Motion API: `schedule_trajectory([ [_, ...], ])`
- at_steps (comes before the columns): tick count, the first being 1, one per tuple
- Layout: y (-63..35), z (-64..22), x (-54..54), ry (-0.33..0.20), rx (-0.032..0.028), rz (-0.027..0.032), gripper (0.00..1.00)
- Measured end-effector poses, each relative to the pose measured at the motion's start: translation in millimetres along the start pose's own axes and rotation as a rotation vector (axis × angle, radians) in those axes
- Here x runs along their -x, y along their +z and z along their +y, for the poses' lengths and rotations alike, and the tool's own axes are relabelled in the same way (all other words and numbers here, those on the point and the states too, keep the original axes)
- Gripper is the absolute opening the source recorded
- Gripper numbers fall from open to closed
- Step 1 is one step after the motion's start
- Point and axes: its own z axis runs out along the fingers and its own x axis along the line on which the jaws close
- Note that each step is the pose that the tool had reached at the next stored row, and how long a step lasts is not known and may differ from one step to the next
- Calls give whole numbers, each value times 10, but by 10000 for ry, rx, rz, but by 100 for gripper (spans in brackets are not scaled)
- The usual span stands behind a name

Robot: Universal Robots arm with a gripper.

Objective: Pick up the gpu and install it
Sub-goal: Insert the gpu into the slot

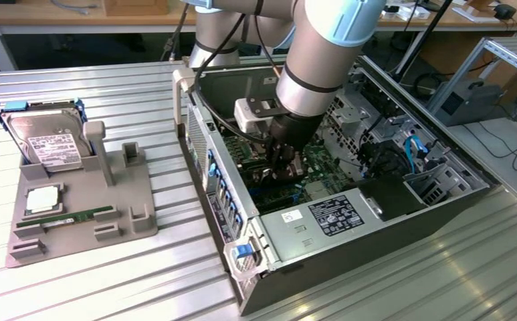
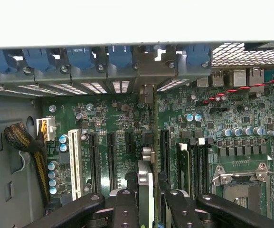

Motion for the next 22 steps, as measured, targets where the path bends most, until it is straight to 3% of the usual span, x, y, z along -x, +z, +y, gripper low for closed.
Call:
schedule_trajectory([
  [10,-3,2,0,-6,-2,3,27],
  [12,-2,1,0,-6,-4,31,27],
  [14,-3,1,3,-3,-5,98,27],
  [15,-3,1,3,-4,-5,98,27],
  [18,-4,2,4,-3,-5,77,27],
  [20,-40,3,7,-6,-3,3,27],
  [22,-80,4,10,-7,-2,-3,27],
])
